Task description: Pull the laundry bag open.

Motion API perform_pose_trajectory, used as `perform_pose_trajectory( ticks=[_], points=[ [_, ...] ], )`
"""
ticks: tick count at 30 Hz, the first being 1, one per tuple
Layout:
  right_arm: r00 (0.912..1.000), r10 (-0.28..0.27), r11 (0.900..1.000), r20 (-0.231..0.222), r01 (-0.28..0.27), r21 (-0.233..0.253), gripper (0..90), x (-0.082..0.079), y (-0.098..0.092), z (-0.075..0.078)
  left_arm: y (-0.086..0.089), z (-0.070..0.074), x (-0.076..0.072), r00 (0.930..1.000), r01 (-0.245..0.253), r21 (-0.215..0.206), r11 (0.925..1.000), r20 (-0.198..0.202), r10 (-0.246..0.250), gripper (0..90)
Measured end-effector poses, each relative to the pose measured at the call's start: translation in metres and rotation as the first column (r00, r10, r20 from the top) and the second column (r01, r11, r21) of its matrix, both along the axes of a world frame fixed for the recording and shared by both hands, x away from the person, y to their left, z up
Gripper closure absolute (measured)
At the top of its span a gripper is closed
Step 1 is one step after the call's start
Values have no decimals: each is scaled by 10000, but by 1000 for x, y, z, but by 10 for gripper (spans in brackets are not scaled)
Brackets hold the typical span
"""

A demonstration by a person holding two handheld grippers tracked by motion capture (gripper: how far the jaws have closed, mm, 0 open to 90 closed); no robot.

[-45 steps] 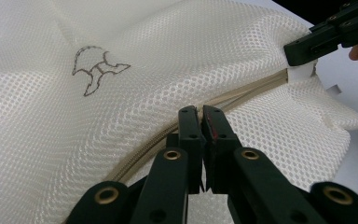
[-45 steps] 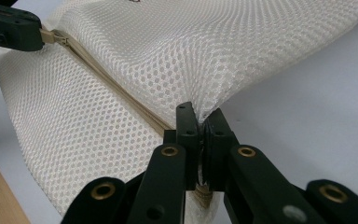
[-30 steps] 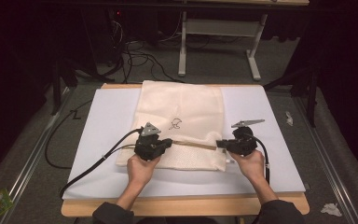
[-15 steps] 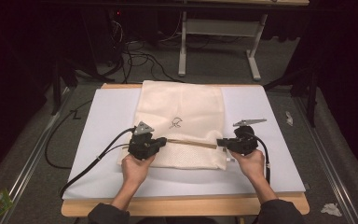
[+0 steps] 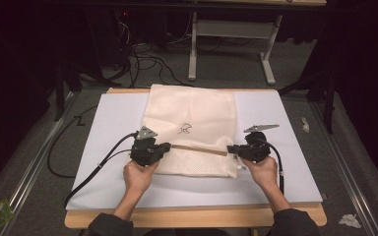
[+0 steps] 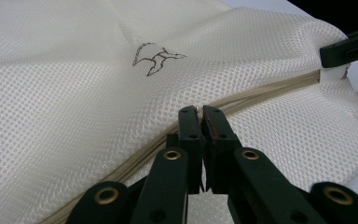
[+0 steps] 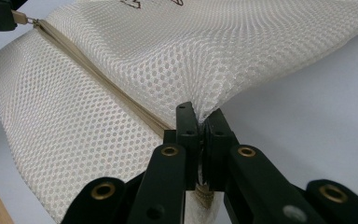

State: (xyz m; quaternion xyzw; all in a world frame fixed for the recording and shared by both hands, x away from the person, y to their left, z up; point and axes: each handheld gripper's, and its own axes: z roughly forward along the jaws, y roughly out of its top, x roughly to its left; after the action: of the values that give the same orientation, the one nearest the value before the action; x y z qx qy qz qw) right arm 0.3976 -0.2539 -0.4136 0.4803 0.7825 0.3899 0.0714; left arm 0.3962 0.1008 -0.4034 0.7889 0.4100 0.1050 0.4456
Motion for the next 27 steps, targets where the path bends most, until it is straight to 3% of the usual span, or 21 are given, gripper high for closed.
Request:
perform_pose_trajectory(
  ticks=[13,19,27],
  points=[
    [10000,42,10000,43,-42,-80,885,-1,0,-1,6,-3,0,9999,-97,70,9999,-90,97,876],
    [10000,37,9998,-7,-37,-170,886,-2,-1,-2,15,-3,-1,9996,-278,288,9992,-82,281,875],
    [10000,-3,9998,3,3,-178,886,-2,0,-2,17,-3,-1,9995,-310,209,9993,-67,312,875]
  ],
)
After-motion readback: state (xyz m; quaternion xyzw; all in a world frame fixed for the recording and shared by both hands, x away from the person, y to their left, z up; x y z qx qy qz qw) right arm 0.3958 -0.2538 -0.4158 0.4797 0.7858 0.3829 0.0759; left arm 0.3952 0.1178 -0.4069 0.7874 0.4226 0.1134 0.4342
